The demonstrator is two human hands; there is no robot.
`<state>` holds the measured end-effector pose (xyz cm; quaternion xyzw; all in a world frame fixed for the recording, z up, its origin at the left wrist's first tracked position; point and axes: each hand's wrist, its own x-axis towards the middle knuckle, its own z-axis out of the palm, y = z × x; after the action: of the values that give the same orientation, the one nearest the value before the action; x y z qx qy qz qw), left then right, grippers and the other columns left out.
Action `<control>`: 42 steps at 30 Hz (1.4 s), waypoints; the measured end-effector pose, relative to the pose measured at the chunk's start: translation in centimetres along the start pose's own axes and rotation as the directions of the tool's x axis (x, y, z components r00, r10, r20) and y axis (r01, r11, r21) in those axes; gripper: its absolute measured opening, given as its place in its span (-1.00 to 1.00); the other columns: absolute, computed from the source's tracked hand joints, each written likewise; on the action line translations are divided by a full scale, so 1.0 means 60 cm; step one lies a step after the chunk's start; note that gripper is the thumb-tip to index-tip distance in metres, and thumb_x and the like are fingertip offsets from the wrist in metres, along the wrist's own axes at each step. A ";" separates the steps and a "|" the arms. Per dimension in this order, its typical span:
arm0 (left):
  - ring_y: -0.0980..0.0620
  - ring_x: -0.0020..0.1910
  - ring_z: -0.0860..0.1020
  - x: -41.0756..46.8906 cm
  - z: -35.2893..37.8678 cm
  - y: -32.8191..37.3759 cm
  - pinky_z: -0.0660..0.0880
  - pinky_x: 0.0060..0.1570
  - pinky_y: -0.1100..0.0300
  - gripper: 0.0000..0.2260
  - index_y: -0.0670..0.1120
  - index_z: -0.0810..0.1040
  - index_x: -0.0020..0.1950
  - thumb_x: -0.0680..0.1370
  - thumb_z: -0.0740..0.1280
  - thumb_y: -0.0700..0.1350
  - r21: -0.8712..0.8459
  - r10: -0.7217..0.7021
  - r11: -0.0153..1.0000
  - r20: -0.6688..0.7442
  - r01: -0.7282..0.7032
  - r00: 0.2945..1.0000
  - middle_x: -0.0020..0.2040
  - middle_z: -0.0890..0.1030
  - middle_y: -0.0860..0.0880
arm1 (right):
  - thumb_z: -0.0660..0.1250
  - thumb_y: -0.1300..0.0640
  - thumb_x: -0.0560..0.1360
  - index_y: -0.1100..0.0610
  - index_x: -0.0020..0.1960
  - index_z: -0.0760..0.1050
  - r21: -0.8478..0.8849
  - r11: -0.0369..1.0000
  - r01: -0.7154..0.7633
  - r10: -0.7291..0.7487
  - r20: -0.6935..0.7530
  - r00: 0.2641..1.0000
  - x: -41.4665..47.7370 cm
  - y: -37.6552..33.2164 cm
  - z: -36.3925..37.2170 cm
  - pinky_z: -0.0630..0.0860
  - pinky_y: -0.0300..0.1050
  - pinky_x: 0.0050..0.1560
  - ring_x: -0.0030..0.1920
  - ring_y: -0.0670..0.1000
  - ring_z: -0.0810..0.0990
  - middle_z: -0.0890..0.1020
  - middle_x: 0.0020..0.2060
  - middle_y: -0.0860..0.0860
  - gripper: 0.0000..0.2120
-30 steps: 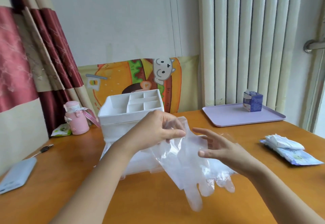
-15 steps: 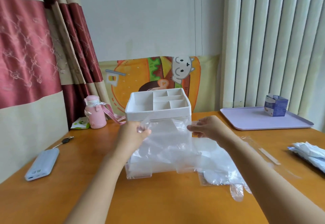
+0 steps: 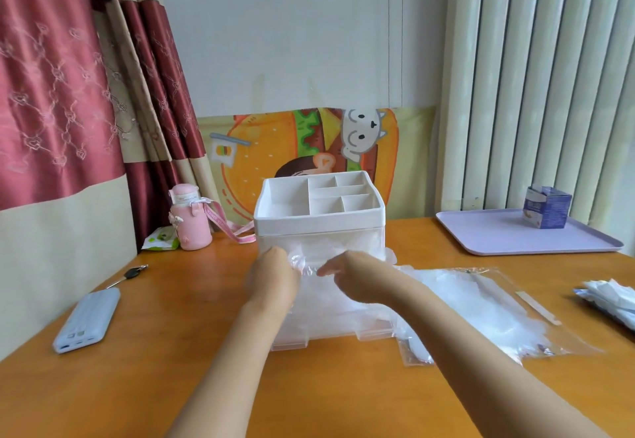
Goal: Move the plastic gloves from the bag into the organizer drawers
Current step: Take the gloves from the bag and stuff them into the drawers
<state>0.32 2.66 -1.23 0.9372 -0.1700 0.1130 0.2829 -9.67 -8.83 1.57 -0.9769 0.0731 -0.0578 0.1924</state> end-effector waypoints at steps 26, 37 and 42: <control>-0.06 0.10 0.53 -0.014 0.008 0.023 0.40 -0.02 0.20 -0.69 -0.13 0.51 0.21 0.55 0.35 0.01 0.248 0.034 0.953 0.487 -0.175 0.873 0.14 0.57 -0.09 | 0.31 -0.13 0.52 0.16 0.50 0.17 -0.232 0.930 -0.284 0.325 0.163 0.931 0.068 0.021 0.069 -0.04 0.18 0.46 0.51 0.28 -0.10 0.06 0.53 0.17 -0.31; -0.10 0.20 0.49 0.000 0.019 0.025 0.39 0.02 0.20 -0.65 -0.21 0.44 0.33 0.63 0.19 -0.03 0.083 -0.048 0.997 0.447 0.013 0.893 0.29 0.49 -0.17 | 0.29 0.02 0.52 0.05 0.57 -0.23 -0.037 0.918 -0.395 0.392 0.246 0.887 0.077 0.037 0.068 0.02 0.19 0.49 0.52 0.23 -0.26 -0.14 0.54 0.19 -0.15; -0.07 -0.02 0.46 -0.013 0.006 0.019 0.35 -0.12 0.21 -0.71 -0.26 0.45 0.29 0.63 0.13 -0.18 0.099 -0.013 0.994 0.479 -0.040 0.878 0.25 0.52 -0.20 | 0.30 -0.24 0.47 0.06 0.57 -0.14 -0.149 0.923 -0.354 0.381 0.240 0.893 0.076 0.033 0.069 -0.08 0.15 0.48 0.52 0.24 -0.22 -0.07 0.54 0.20 -0.10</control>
<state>-0.79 1.79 -1.20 0.9485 -0.2348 -0.1112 0.1811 -4.82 -9.90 -2.61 -0.9527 0.2332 0.1141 0.1582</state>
